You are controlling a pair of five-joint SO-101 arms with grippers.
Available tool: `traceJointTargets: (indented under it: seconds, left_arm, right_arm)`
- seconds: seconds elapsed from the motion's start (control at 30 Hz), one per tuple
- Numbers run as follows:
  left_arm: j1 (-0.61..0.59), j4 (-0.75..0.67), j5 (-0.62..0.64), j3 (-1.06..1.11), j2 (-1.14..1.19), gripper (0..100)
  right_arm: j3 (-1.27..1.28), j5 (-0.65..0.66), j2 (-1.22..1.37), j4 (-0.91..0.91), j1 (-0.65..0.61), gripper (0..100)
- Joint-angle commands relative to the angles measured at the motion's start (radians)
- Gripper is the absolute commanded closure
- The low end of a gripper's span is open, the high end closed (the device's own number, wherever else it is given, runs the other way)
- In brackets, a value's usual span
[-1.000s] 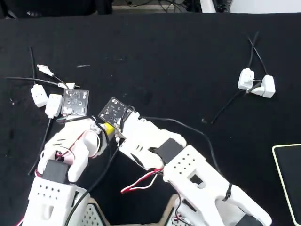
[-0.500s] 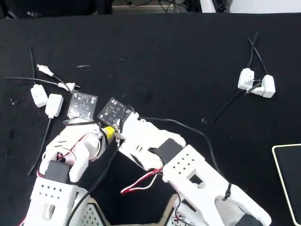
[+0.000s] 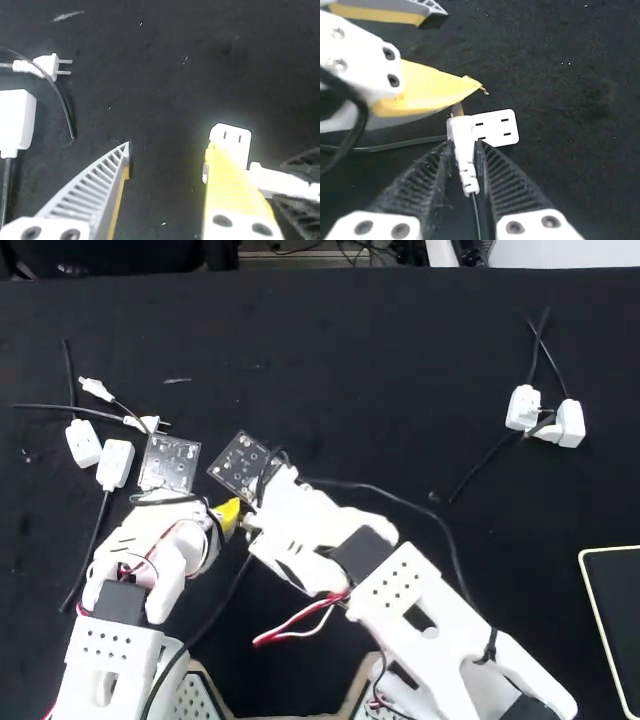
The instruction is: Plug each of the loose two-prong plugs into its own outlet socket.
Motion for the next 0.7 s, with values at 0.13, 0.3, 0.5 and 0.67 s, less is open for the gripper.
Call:
traceJointTargets:
  seconds: [0.13, 0.3, 0.5, 0.67]
  left_arm:
    - [-0.01, -0.009, -0.009, -0.008, -0.006, 75]
    - [-0.002, -0.009, -0.006, -0.008, -0.002, 75]
    - [-0.002, -0.009, -0.006, -0.004, 0.0, 75]
    - [-0.002, -0.011, -0.008, 0.005, -0.006, 75]
  right_arm:
    - [-0.081, -0.002, -0.01, 0.021, -0.005, 98.8]
    - [-0.099, -0.009, -0.01, 0.023, -0.009, 98.8]
    - [-0.136, -0.006, -0.008, 0.023, -0.006, 98.8]
    - [-0.13, -0.002, -0.004, 0.029, -0.006, 98.8]
